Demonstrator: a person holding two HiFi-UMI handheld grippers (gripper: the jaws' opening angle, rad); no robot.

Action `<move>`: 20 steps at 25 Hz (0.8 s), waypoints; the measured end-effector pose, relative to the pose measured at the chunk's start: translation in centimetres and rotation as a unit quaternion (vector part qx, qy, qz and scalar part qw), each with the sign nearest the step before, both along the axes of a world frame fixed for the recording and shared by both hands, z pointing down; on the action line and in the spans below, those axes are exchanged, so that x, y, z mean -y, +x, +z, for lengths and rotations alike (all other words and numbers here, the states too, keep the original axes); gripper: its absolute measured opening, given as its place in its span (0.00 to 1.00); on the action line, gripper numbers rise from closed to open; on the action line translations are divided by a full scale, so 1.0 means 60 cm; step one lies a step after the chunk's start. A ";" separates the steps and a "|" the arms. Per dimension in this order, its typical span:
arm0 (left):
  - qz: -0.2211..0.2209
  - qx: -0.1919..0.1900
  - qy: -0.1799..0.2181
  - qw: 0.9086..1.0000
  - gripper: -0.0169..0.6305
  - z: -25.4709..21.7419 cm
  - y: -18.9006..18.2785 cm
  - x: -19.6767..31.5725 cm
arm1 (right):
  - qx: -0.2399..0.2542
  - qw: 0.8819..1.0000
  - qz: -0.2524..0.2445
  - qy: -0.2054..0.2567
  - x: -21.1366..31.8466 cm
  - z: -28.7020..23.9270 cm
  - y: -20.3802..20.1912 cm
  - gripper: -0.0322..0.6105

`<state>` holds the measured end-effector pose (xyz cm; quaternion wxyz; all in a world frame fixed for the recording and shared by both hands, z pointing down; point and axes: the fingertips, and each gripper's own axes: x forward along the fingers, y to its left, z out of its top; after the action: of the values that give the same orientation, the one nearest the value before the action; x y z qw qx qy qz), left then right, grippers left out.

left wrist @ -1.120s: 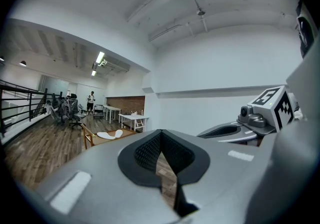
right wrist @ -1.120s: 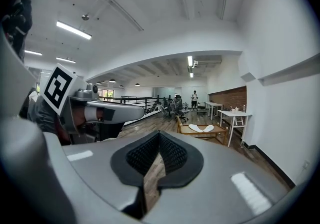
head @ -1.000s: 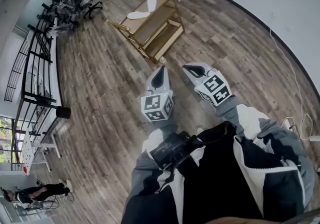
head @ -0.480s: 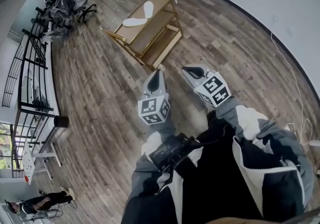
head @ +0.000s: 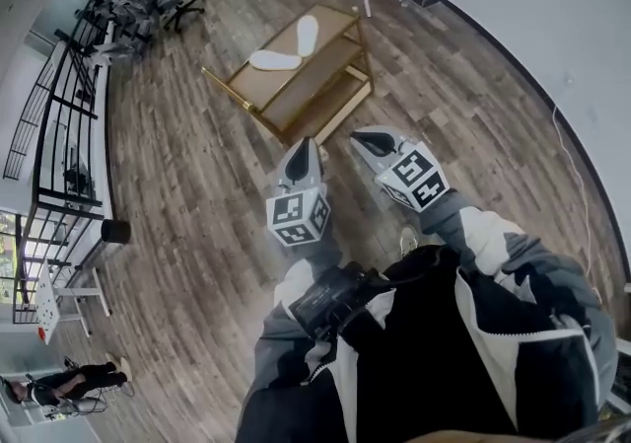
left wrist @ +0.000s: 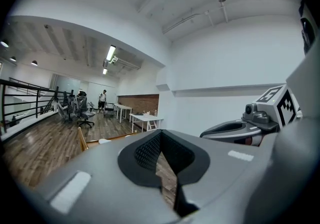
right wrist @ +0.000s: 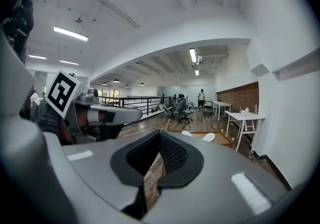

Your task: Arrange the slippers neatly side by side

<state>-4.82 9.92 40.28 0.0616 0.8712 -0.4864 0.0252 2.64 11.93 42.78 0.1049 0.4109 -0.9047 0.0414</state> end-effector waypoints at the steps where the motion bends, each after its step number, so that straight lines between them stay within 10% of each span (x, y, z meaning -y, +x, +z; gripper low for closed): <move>1: -0.003 0.000 -0.001 1.000 0.04 0.001 0.013 0.019 | 0.000 1.000 -0.003 -0.001 0.020 0.001 0.013 0.06; 20: -0.029 0.006 -0.011 1.000 0.04 0.014 0.098 0.269 | 0.011 1.000 -0.017 -0.015 0.274 0.018 0.110 0.06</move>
<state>1.06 -6.19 41.09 0.0687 0.8560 -0.5113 0.0343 9.22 -4.53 43.84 0.1018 0.3935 -0.9119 0.0573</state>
